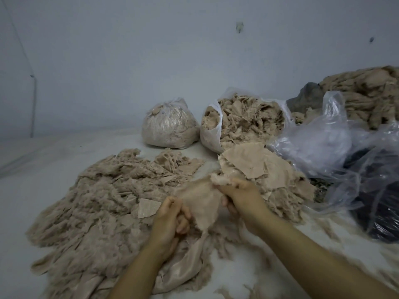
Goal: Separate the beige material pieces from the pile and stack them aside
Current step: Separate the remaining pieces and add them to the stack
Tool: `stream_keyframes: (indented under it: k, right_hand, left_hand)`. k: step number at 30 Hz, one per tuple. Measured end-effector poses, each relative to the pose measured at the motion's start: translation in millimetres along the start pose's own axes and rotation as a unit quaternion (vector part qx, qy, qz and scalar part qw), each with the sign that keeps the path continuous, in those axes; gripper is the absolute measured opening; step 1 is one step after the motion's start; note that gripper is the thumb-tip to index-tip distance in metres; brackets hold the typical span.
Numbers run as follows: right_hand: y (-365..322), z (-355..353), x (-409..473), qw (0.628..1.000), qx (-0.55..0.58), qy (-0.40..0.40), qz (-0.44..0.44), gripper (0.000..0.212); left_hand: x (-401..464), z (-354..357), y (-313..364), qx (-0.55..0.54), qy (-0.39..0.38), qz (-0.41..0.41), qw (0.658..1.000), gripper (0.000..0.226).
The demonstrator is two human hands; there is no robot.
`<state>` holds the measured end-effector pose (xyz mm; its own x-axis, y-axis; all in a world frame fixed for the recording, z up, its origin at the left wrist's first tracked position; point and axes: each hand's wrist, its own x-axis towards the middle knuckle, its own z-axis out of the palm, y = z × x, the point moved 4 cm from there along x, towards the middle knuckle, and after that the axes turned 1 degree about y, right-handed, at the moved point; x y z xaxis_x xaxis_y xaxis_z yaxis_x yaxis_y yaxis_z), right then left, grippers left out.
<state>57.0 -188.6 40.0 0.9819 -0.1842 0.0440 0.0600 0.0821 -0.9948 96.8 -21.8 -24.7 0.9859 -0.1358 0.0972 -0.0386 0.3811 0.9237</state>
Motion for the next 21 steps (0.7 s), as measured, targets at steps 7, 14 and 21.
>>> stream_keyframes:
  k: [7, 14, 21]
  right_hand:
    - [-41.5, -50.7, 44.7, 0.978, -0.023, 0.199, -0.054, 0.025]
    - [71.3, 32.8, -12.1, 0.922, -0.358, -0.137, -0.055, 0.009]
    - [56.0, 23.2, -29.8, 0.951, -0.266, -0.134, -0.080, 0.053]
  left_hand:
    - [3.4, -14.6, 13.5, 0.274, -0.082, 0.021, 0.958, 0.011]
    - [-3.6, -13.9, -1.7, 0.500, -0.222, 0.061, 0.835, 0.042]
    - [10.0, -25.3, -1.8, 0.587, -0.134, 0.110, 0.791, 0.033]
